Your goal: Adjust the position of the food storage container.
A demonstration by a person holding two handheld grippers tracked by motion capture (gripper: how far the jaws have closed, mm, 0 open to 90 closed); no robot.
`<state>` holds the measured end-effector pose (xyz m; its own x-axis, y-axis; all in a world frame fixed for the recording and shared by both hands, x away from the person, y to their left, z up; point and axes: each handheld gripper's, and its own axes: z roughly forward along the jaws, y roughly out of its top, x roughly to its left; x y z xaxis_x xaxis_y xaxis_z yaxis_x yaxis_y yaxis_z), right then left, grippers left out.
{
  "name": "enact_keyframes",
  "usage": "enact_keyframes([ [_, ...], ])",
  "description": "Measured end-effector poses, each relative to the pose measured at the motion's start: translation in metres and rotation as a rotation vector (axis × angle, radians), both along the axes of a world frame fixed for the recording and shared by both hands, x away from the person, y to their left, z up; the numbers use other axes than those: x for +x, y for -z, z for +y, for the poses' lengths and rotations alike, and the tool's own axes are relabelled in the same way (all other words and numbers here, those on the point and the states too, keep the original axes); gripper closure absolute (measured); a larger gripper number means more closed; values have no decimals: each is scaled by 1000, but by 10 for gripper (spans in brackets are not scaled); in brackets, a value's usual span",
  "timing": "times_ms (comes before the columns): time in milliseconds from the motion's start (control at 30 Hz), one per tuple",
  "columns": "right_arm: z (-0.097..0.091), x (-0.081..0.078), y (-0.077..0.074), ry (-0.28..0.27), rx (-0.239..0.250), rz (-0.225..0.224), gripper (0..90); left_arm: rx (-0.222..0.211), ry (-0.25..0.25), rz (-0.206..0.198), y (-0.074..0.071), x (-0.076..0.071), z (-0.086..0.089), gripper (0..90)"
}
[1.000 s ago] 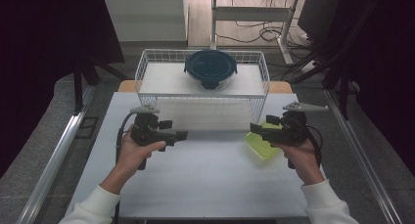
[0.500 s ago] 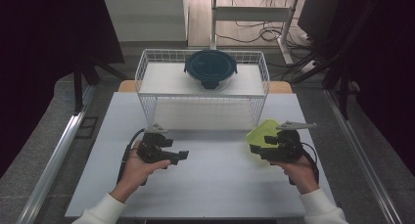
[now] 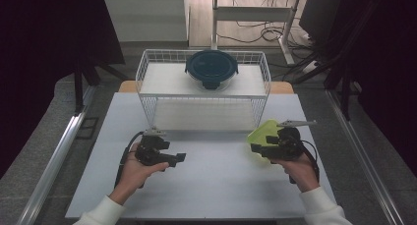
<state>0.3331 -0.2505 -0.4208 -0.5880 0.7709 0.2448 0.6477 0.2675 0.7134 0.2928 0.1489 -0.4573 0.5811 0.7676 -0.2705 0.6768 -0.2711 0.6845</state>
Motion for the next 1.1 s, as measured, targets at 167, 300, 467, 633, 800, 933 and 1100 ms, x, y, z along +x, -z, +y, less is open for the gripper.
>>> enact_keyframes([
  [167,-4,5,-2,6,-8,3,257,4,-4,6,1,0,3,201],
  [300,-13,8,-3,24,-12,2,309,3,-6,15,2,1,5,202],
  [467,-44,19,-2,103,-33,3,427,8,6,31,5,4,7,199],
  [633,-59,28,0,137,-66,8,531,11,3,51,8,7,9,200],
  [800,-65,44,3,152,-133,11,658,4,8,58,7,8,11,201],
  [933,-67,63,5,168,-201,32,757,-7,13,61,6,10,12,202],
  [1100,-69,92,5,174,-265,32,870,-15,13,65,6,10,12,206],
])
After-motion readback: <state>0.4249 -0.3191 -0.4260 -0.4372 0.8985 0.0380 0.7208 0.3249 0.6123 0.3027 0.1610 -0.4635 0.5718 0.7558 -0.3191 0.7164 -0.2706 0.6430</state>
